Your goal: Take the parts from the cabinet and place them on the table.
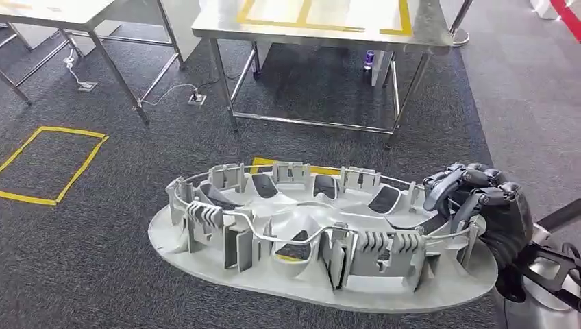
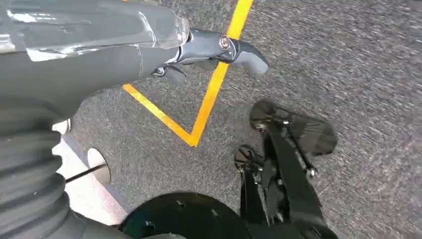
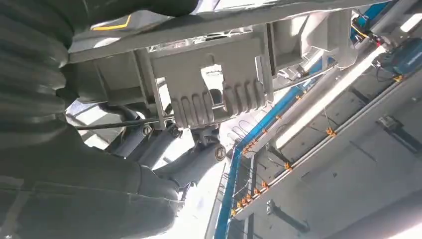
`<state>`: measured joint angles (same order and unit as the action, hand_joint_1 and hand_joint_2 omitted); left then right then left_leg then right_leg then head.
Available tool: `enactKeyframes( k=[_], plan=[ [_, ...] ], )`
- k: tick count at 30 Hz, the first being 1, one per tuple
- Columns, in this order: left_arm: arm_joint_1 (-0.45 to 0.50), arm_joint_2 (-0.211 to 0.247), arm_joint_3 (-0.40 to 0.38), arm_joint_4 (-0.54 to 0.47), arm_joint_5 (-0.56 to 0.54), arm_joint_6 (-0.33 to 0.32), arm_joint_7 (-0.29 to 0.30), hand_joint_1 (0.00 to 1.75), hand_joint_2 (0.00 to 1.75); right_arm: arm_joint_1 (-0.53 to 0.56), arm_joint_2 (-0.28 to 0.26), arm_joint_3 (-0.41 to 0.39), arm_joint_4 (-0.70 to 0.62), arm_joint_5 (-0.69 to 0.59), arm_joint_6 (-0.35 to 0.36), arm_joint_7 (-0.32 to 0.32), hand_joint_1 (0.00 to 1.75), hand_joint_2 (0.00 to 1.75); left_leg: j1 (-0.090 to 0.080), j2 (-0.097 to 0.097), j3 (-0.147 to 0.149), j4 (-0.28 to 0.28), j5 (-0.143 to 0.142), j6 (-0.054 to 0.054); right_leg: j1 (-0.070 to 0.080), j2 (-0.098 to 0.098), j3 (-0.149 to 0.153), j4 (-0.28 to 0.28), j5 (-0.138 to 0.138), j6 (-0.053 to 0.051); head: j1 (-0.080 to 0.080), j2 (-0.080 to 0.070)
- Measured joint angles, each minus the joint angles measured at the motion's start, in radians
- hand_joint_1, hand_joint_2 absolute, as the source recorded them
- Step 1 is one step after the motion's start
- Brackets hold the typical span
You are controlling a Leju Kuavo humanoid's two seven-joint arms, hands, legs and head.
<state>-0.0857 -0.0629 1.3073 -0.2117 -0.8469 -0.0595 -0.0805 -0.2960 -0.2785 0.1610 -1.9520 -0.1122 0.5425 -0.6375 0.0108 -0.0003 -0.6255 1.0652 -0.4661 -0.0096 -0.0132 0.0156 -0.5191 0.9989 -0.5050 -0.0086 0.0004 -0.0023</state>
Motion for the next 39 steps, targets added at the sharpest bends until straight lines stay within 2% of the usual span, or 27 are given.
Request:
enactKeyframes(
  k=[1,2,5,7,11,12,14,15,16,17,18,19,21,22,23,25,26,27,28,29,31,32,33,35,37,38,39],
  plan=[
    [0.0,0.003,0.0,0.0,0.0,0.0,0.0,0.0,1.75,0.0,0.0,0.0,0.0,0.0,0.0,-0.003,1.75,1.75,-0.002,-0.009,0.029,-0.055,0.005,0.009,0.0,0.001,0.001,0.0,-0.006,0.004,0.001,0.0],
    [-0.001,0.002,0.0,0.0,0.0,0.0,0.0,0.0,1.75,-0.001,-0.001,0.0,0.0,0.0,-0.001,-0.006,1.75,1.75,-0.005,-0.01,0.041,-0.068,-0.006,0.01,0.006,0.006,-0.002,0.002,-0.012,0.012,0.0,0.0],
    [0.0,0.003,0.0,0.0,-0.001,0.0,0.0,0.0,1.75,0.002,-0.004,-0.001,0.0,0.0,-0.003,-0.01,1.75,1.75,-0.008,-0.006,0.046,-0.071,-0.011,0.028,0.001,0.008,0.008,0.004,-0.001,0.03,0.0,0.0],
    [0.0,0.002,0.0,0.0,-0.002,0.0,0.0,0.0,1.75,-0.002,-0.009,-0.001,0.0,0.0,-0.003,-0.011,1.75,1.75,-0.001,-0.006,0.063,-0.078,-0.014,0.039,0.001,-0.003,-0.005,0.04,-0.02,0.039,0.004,0.0],
    [0.001,0.001,0.0,0.0,-0.002,0.0,0.0,0.0,1.75,-0.002,-0.012,-0.001,0.0,-0.001,-0.003,-0.013,1.75,1.75,-0.002,-0.004,0.076,-0.077,-0.033,0.048,-0.002,-0.006,-0.182,0.321,-0.122,0.051,0.007,0.0],
    [0.001,0.001,0.0,0.0,-0.002,0.0,0.0,0.0,1.75,-0.001,-0.013,-0.001,0.0,0.0,-0.003,-0.013,1.75,1.75,-0.002,-0.004,0.084,-0.077,-0.039,0.047,-0.002,-0.006,-0.201,0.329,-0.109,0.05,0.007,0.0],
    [0.002,0.001,0.0,0.0,-0.002,0.0,0.0,0.0,1.75,-0.002,-0.015,-0.001,0.0,0.0,-0.003,-0.013,1.75,1.75,-0.002,-0.005,0.106,-0.077,-0.054,0.043,-0.002,-0.007,-0.166,0.215,-0.016,0.044,0.007,0.0],
    [0.002,0.0,0.0,0.0,-0.002,-0.001,0.0,0.0,1.75,-0.002,-0.018,-0.001,0.0,-0.002,-0.002,-0.013,1.75,1.75,-0.001,-0.005,0.123,-0.077,-0.064,0.04,-0.002,-0.011,-0.122,0.106,0.048,0.041,0.008,0.0],
    [0.002,-0.001,0.0,0.0,-0.002,-0.001,0.0,0.0,1.75,-0.002,-0.019,-0.002,0.0,-0.002,-0.002,-0.013,1.75,1.75,-0.001,-0.004,0.128,-0.078,-0.073,0.035,-0.002,-0.02,-0.094,0.025,0.087,0.038,0.008,0.0],
    [0.0,-0.001,0.0,0.0,-0.003,0.0,0.0,0.0,1.75,-0.001,-0.019,-0.002,0.0,-0.003,-0.001,-0.014,1.75,1.75,-0.004,-0.005,0.135,-0.076,-0.079,0.028,0.004,-0.025,-0.098,0.026,0.032,0.035,0.005,0.0],
    [0.0,0.0,0.0,0.0,-0.004,0.0,0.0,0.0,1.75,-0.001,-0.02,-0.002,0.0,-0.005,0.0,-0.014,1.75,1.75,-0.005,-0.002,0.132,-0.078,-0.084,0.02,0.007,-0.026,-0.094,0.027,0.03,0.026,0.004,0.0],
    [0.001,0.0,0.0,0.0,-0.005,-0.001,0.0,0.0,1.75,-0.001,-0.02,-0.004,-0.001,-0.005,0.001,-0.014,1.75,1.75,-0.005,0.002,0.138,-0.076,-0.085,0.012,0.007,-0.023,-0.09,0.023,0.053,0.016,0.005,0.0],
    [0.002,0.001,0.0,0.0,-0.011,-0.001,0.0,0.0,1.75,-0.001,-0.021,-0.004,-0.002,-0.005,0.002,-0.014,1.75,1.75,-0.006,0.004,0.146,-0.061,-0.083,0.005,0.002,-0.015,-0.069,0.023,0.052,0.004,0.003,0.0],
    [0.001,0.0,0.0,0.0,-0.012,-0.001,-0.001,0.0,1.75,-0.002,-0.021,-0.005,-0.005,-0.004,0.002,-0.013,1.75,1.75,-0.005,0.004,0.127,-0.029,-0.083,0.003,-0.001,-0.016,-0.06,0.018,0.049,0.0,0.004,0.0],
    [-0.002,-0.001,0.0,0.0,-0.014,-0.003,-0.002,0.0,1.75,-0.006,-0.021,-0.005,-0.008,-0.005,0.002,-0.013,1.75,1.75,-0.004,0.004,0.088,0.037,-0.085,0.0,-0.002,-0.016,-0.055,0.018,0.044,-0.007,-0.008,0.0],
    [0.0,0.0,0.0,0.0,-0.016,-0.003,-0.002,0.0,1.75,-0.006,-0.021,-0.005,-0.008,-0.005,0.002,-0.013,1.75,1.75,-0.002,0.003,-0.022,0.192,-0.15,-0.008,-0.001,-0.013,-0.051,0.018,0.032,-0.013,-0.006,0.0],
    [0.001,0.0,0.0,0.0,-0.017,-0.003,-0.002,0.0,1.75,-0.005,-0.02,-0.005,-0.008,-0.005,0.002,-0.011,1.75,1.75,-0.002,0.002,-0.065,0.239,-0.183,-0.009,0.0,-0.01,-0.046,0.018,0.027,-0.012,-0.009,0.0],
    [0.001,0.0,0.0,0.0,-0.017,-0.003,-0.002,0.0,1.75,-0.004,-0.02,-0.005,-0.008,-0.005,0.002,-0.01,1.75,1.75,-0.002,0.002,-0.09,0.251,-0.189,-0.009,0.0,-0.008,-0.04,0.018,0.021,-0.012,-0.008,0.0],
    [0.002,0.0,0.0,0.0,-0.017,-0.003,-0.002,0.0,1.75,-0.004,-0.02,-0.005,-0.008,-0.004,0.002,-0.007,1.75,1.75,-0.002,0.002,-0.095,0.225,-0.168,-0.007,0.001,-0.007,-0.031,0.018,0.013,-0.012,-0.009,0.0],
    [0.002,0.0,-0.001,0.0,-0.018,-0.003,-0.004,0.0,1.75,-0.004,-0.02,-0.005,-0.008,-0.004,0.002,-0.006,1.75,1.75,-0.002,0.002,-0.078,0.16,-0.121,-0.004,0.001,-0.006,-0.018,0.018,0.005,-0.01,-0.008,0.0],
    [0.002,0.003,-0.001,0.0,-0.02,-0.003,-0.006,0.0,1.75,-0.005,-0.019,-0.004,-0.01,-0.004,0.0,-0.004,1.75,1.75,-0.008,0.001,-0.017,-0.015,0.005,0.012,0.003,-0.006,0.006,0.016,-0.014,-0.007,-0.008,0.0],
    [0.002,0.007,-0.001,0.0,-0.02,-0.003,-0.006,0.0,1.75,-0.006,-0.019,-0.004,-0.01,-0.004,-0.001,-0.003,1.75,1.75,-0.013,-0.003,-0.011,-0.041,0.018,0.019,0.007,-0.006,0.015,0.019,-0.024,-0.001,-0.005,0.0],
    [0.001,0.006,-0.001,0.0,-0.02,-0.003,-0.006,0.0,1.75,-0.007,-0.019,-0.003,-0.011,-0.004,-0.002,-0.002,1.75,1.75,-0.014,-0.004,-0.01,-0.042,-0.019,0.018,0.008,0.0,0.015,0.015,-0.03,0.006,-0.007,0.0],
    [0.002,0.009,-0.002,0.0,-0.021,-0.003,-0.006,0.0,1.75,-0.006,-0.019,-0.003,-0.015,-0.002,-0.005,0.001,1.75,1.75,-0.014,-0.005,-0.002,-0.052,-0.004,0.031,0.007,0.0,0.025,0.024,-0.026,0.019,-0.008,0.0],
    [0.003,0.009,-0.005,0.0,-0.021,-0.003,-0.006,0.0,1.75,-0.006,-0.02,-0.003,-0.016,-0.001,-0.008,0.003,1.75,1.75,-0.005,-0.004,0.041,-0.059,-0.004,0.041,0.007,-0.003,0.033,0.044,-0.038,0.028,-0.006,0.0],
    [0.0,0.011,-0.006,0.0,-0.021,-0.003,-0.007,0.0,1.75,-0.012,-0.021,-0.003,-0.018,0.0,-0.01,0.003,1.75,1.75,-0.005,-0.003,0.051,-0.059,-0.008,0.047,0.007,-0.005,0.009,0.097,-0.042,0.033,0.0,0.0],
    [-0.002,0.011,-0.006,0.0,-0.021,-0.003,-0.007,0.0,1.75,-0.013,-0.022,-0.003,-0.018,0.0,-0.014,0.002,1.75,1.75,-0.004,-0.004,0.054,-0.059,-0.013,0.05,0.006,-0.005,-0.038,0.171,-0.052,0.039,0.001,0.0]
  ],
)
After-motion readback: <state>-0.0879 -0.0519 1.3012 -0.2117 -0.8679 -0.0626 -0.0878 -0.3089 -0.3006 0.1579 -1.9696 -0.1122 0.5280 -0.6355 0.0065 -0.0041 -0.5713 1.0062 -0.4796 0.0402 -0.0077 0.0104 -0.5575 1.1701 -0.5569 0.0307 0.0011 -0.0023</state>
